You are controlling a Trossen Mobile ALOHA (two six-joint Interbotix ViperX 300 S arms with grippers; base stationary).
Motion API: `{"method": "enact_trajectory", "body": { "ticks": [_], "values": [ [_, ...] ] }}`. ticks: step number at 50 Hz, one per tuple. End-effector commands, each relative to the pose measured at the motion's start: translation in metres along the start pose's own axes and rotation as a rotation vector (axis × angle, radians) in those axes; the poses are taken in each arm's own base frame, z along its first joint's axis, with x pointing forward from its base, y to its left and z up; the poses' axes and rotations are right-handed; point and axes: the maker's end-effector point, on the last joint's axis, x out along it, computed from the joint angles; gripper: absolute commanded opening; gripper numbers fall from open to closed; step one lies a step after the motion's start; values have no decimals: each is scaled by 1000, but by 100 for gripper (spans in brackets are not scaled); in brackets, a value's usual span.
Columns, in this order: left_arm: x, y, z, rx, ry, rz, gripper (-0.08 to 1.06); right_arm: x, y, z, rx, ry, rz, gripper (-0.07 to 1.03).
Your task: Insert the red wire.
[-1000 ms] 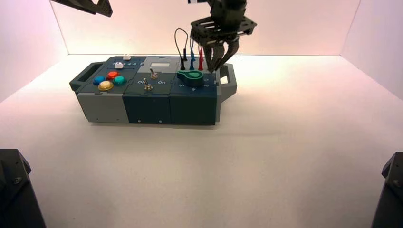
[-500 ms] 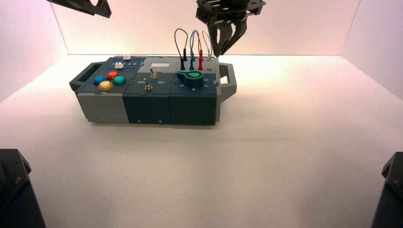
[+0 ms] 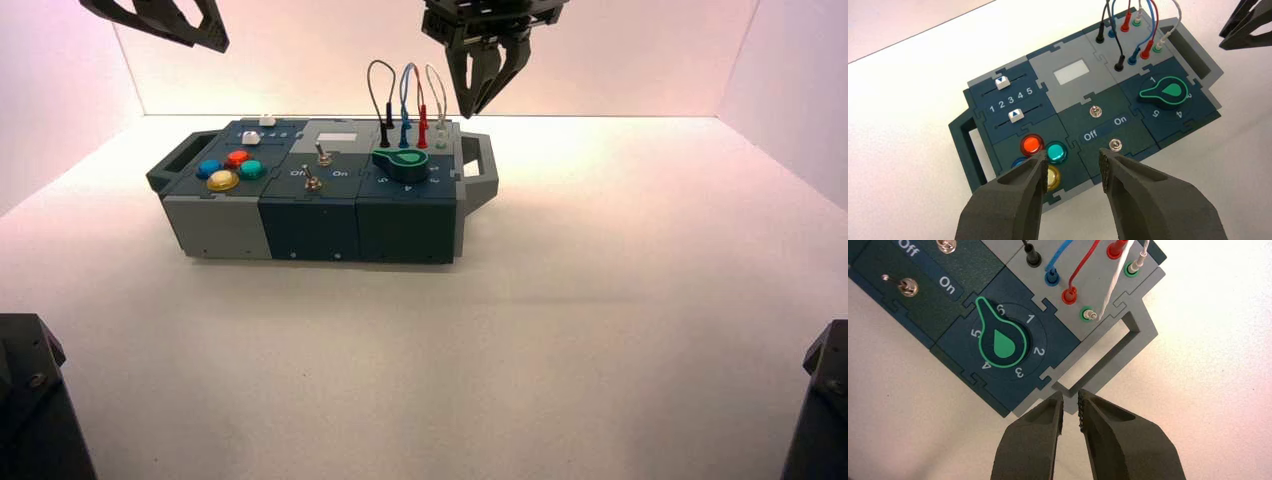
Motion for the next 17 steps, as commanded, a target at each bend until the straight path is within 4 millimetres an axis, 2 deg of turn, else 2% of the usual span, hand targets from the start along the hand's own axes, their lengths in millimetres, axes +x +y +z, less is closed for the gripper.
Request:
{"method": "enact_trajectory", "body": {
  "ticks": [1, 17],
  "values": [
    [-2, 2, 5, 4, -14, 7, 55, -23, -1, 10, -4, -66, -7, 18],
    [0, 2, 3, 1, -7, 5, 55, -27, -1, 7, -4, -73, -7, 17]
  ]
}}
